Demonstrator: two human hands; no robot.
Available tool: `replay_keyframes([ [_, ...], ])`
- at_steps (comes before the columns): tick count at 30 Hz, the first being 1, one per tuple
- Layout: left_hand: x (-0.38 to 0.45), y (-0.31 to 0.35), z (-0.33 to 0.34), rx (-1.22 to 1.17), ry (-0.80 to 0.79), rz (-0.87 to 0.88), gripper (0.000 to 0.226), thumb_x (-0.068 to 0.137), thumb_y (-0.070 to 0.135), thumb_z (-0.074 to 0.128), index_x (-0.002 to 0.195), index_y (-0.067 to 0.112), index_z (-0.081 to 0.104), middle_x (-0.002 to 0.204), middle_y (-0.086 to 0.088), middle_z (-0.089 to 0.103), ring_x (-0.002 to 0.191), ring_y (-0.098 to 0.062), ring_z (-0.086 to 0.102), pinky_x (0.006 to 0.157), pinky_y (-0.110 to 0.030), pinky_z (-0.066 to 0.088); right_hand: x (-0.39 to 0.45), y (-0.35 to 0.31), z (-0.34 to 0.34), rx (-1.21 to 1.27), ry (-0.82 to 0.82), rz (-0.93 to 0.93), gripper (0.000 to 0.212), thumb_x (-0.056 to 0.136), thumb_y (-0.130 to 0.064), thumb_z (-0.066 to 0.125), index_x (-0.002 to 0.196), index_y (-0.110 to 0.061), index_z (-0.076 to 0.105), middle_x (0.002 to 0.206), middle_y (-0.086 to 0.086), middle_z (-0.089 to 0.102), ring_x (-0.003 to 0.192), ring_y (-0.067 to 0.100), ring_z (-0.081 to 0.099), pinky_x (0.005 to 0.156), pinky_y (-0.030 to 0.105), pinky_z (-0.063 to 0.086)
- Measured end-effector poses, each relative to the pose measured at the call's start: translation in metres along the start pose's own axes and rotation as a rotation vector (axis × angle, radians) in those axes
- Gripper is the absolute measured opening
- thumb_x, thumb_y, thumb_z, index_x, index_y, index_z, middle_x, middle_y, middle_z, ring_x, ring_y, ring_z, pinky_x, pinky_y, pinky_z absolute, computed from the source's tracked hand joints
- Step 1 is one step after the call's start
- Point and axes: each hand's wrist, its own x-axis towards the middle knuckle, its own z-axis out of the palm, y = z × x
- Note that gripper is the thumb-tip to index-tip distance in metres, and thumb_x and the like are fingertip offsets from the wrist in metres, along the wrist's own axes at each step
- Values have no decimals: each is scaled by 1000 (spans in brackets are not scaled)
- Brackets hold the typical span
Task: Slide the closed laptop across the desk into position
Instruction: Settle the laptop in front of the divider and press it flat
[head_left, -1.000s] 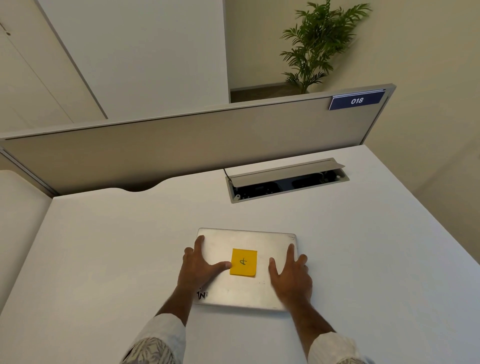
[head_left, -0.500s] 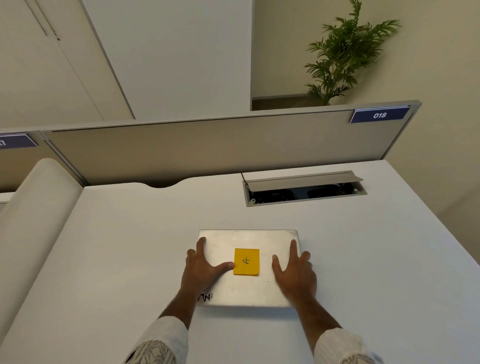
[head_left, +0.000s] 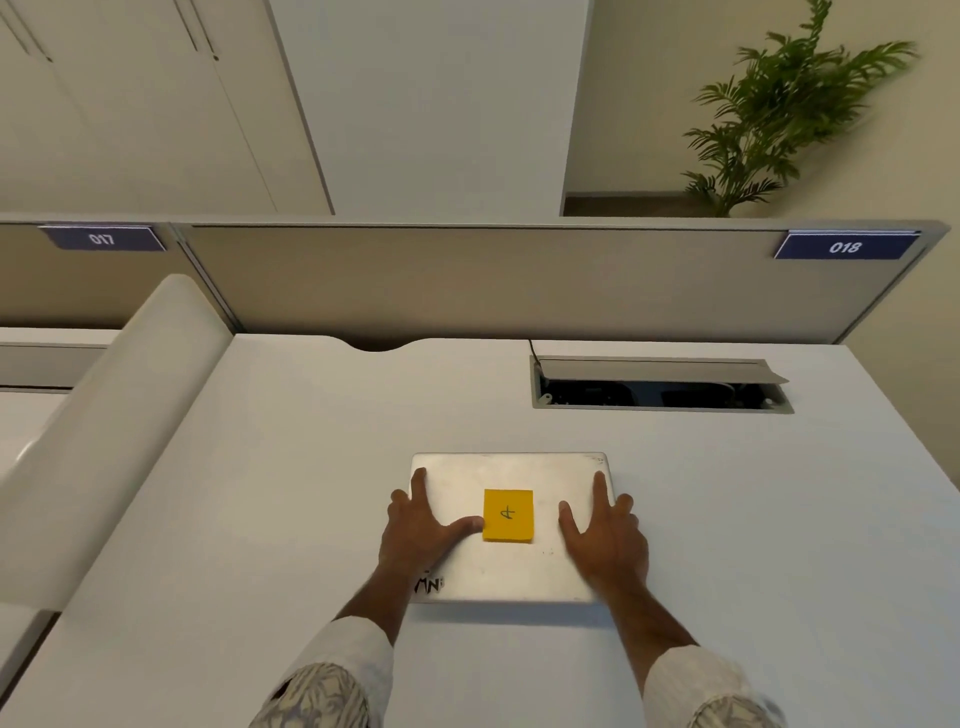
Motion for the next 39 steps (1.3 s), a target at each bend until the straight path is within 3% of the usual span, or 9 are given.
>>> replay_keyframes([
  [8, 2, -5, 10, 177, -44, -5, 136, 55, 99, 52, 157, 25, 1, 139, -10, 35, 134, -32, 38, 101, -50, 46, -1, 5, 9, -23, -24, -19, 82, 90, -75, 24, 155, -27, 12, 132, 9, 44, 108, 24, 56, 79, 36, 54],
  [15, 5, -6, 15, 314, -27, 43, 133, 62, 100, 42, 159, 22, -3, 137, -9, 35, 127, -31, 45, 96, -46, 47, -4, 9, 16, -17, -16, -6, 81, 90, -74, 24, 155, -26, 15, 132, 10, 45, 107, 26, 56, 78, 37, 55],
  [39, 12, -15, 28, 429, 29, 83, 129, 63, 101, 28, 158, 20, -2, 138, -8, 35, 123, -26, 44, 92, -45, 51, -3, 10, 21, -70, -26, -21, 82, 90, -74, 22, 155, -24, 14, 135, 8, 41, 107, 24, 52, 81, 37, 54],
])
